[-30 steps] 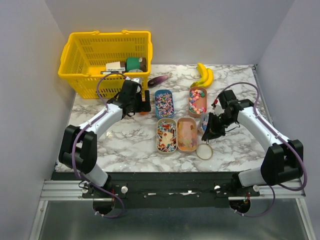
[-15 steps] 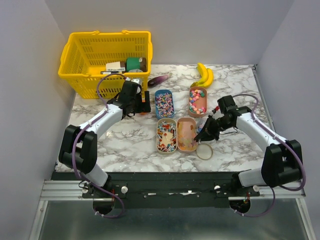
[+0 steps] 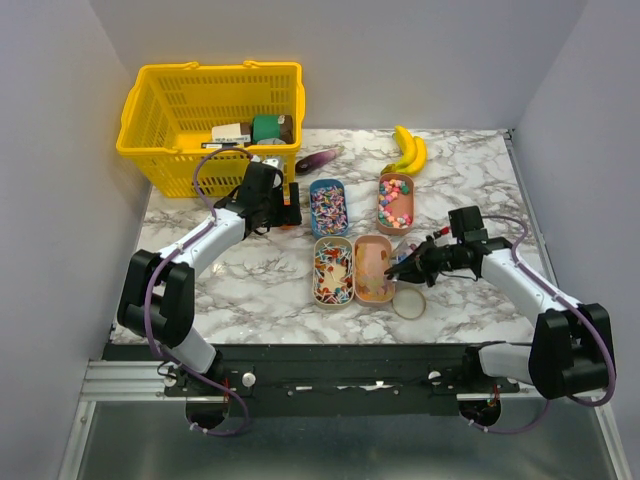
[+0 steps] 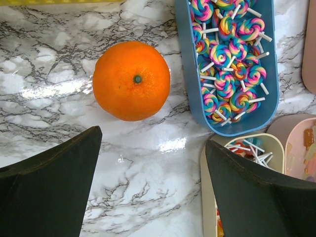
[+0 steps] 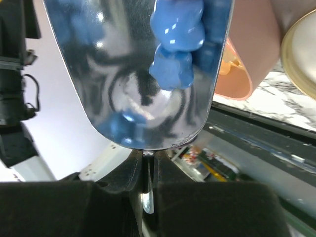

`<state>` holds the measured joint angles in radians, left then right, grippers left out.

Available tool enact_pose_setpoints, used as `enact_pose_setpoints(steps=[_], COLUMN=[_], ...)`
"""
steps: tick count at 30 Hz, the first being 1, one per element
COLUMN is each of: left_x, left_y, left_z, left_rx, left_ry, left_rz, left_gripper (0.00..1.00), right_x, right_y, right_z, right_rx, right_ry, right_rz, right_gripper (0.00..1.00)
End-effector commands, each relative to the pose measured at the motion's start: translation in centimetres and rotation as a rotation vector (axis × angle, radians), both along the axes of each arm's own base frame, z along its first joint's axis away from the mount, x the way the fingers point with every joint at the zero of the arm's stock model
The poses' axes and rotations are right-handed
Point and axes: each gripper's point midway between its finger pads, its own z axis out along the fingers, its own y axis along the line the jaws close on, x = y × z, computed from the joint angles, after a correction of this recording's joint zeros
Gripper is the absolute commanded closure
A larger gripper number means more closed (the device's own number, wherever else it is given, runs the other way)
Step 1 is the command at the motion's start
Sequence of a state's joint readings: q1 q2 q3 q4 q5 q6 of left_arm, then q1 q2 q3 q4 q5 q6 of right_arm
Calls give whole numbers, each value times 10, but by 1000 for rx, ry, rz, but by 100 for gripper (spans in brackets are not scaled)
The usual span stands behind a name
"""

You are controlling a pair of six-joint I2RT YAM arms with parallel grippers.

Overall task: Pack the candies
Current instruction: Place the fake candies in the packing bottle.

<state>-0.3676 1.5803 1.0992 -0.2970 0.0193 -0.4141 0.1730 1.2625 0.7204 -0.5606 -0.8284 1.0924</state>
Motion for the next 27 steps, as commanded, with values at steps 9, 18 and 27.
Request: enact_pose_setpoints(steps=[9, 18, 27], left_x=[1, 3, 10], left_y=[9, -2, -36], left_z=[-1, 12, 73], left_rx=[23, -30, -212], left_ry=[-14, -28, -98], left_rz=[31, 8, -81], left_gripper=[1, 1, 1], right_x=[9, 18, 20], right_y=[6, 6, 42], right_z=[28, 45, 60], right_rx=[171, 156, -42], right_ry=[9, -98, -290], right_rz=[-66, -14, 331], right_gripper=[99, 99, 99])
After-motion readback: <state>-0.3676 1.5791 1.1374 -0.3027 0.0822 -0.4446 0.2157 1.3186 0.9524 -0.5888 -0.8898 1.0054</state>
